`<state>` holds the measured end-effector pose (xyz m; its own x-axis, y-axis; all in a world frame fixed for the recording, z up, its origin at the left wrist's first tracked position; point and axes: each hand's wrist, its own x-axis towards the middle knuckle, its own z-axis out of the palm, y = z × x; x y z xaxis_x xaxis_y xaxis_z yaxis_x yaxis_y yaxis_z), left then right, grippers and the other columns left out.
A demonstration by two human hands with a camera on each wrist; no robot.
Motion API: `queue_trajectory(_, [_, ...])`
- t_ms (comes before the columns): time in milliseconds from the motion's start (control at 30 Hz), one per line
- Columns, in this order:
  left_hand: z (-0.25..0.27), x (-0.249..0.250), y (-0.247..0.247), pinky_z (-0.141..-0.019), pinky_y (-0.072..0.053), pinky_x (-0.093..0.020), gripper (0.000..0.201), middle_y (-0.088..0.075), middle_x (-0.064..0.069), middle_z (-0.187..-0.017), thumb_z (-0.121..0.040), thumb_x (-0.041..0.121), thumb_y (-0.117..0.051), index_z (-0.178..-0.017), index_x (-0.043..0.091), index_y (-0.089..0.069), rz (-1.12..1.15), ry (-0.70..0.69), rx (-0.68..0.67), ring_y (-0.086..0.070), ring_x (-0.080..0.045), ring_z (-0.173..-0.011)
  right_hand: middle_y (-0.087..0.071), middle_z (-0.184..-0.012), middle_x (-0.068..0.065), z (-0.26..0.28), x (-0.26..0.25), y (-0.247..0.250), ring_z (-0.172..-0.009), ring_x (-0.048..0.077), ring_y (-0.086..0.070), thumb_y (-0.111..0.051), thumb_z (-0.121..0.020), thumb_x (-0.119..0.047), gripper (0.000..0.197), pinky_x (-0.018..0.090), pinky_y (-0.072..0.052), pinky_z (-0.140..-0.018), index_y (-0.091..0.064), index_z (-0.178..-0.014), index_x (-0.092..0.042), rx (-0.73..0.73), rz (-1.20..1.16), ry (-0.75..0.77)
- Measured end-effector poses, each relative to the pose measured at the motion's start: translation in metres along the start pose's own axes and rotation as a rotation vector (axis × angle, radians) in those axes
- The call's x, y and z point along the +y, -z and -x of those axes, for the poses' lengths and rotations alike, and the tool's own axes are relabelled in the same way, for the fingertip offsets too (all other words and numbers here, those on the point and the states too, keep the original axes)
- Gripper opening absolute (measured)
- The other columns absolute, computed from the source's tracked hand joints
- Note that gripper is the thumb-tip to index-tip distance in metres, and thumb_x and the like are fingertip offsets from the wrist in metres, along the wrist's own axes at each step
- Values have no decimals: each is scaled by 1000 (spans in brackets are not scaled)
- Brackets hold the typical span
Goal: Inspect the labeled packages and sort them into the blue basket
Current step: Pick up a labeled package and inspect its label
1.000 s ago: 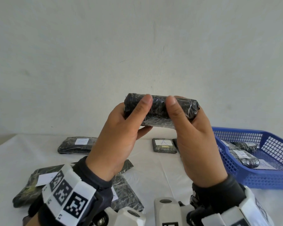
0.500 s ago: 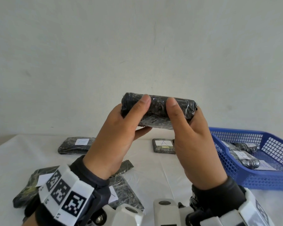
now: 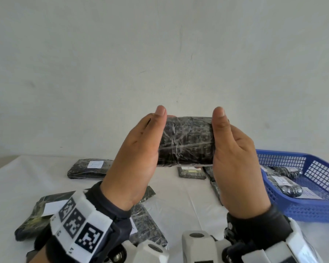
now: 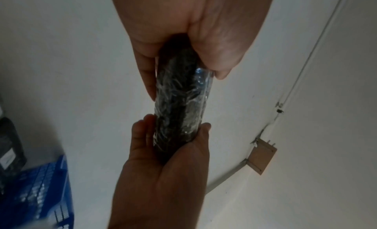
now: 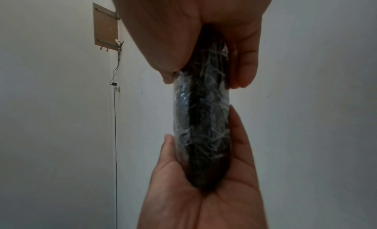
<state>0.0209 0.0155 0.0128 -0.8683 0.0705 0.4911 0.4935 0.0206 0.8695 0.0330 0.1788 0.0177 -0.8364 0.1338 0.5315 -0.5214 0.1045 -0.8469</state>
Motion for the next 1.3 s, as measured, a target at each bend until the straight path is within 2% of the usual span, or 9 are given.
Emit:
queue_trajectory(67, [-1, -1, 1, -110, -47, -45, 80, -65, -3, -104, -96, 75, -44, -112, -1, -61, 72, -4, -1, -62, -17, -99, -63, -107, 36, 2, -2, -2, -95, 50, -63, -44, -92, -81, 92, 61, -56, -86, -54, -106, 9, -51, -41, -33])
queue_trajectory(133, [-1, 4, 1, -105, -50, -48, 71, -78, -7, -107, -100, 66, -43, -113, 0, -68, 147, 50, 23, -73, -21, -106, -57, -120, 37, 3, -4, -4, -110, 52, -59, -44, -91, -79, 90, 68, -49, -97, -54, -114, 7, -71, -67, -56])
queue_trajectory(267, [-5, -4, 4, -110, -44, -56, 82, -56, 1, -107, -75, 94, -55, -100, 17, -67, 133, 138, 12, -56, -19, -103, -59, -104, 42, 2, 0, -5, -93, 57, -60, -47, -103, -62, 77, 69, -52, -76, -54, -105, 14, -31, -103, -5])
queue_trajectory(367, [-6, -6, 4, -89, -46, -40, 78, -59, -6, -100, -87, 76, -62, -105, 0, -65, 160, 138, -29, -57, -22, -94, -59, -111, 44, 1, 3, -7, -101, 63, -58, -54, -95, -66, 82, 76, -50, -79, -55, -110, 15, -32, -137, -48])
queue_trajectory(467, [-4, -2, 2, -102, -54, -47, 72, -72, -25, -115, -98, 59, -59, -120, -9, -59, 151, 78, -17, -73, -28, -107, -68, -108, 34, 0, 2, -7, -103, 55, -65, -67, -88, -67, 76, 71, -54, -89, -63, -108, 7, -38, -125, -82])
queue_trajectory(733, [3, 3, -8, -105, -53, -54, 35, -80, -5, -110, -101, 42, -58, -112, 14, -76, 124, 67, -42, -76, -22, -107, -75, -94, 22, 1, -1, -2, -87, 30, -77, -77, -90, -46, 52, 49, -64, -82, -64, -103, 2, 12, -112, -44])
queue_trajectory(1033, [4, 2, -9, -99, -56, -60, 31, -77, -15, -106, -101, 47, -61, -103, 18, -74, 90, 53, -47, -75, -29, -103, -78, -103, 3, -1, 1, -1, -92, 19, -78, -81, -69, -61, 67, 40, -65, -79, -63, -114, -15, 125, 4, 22])
queue_trajectory(1200, [5, 4, -10, -89, -63, -51, 37, -79, -6, -102, -87, 42, -69, -115, 18, -67, 248, 100, -35, -78, -22, -98, -79, -99, 5, 0, 5, -2, -91, 25, -78, -82, -80, -56, 51, 52, -64, -80, -70, -107, -15, 125, 12, 64])
queue_trajectory(1300, [4, 6, -9, -81, -65, -44, 49, -77, -10, -108, -84, 40, -79, -124, 19, -61, 306, 69, 24, -78, -25, -98, -79, -98, 4, 1, 1, -3, -90, 18, -78, -80, -86, -43, 39, 37, -64, -76, -71, -109, -12, 66, -8, 94])
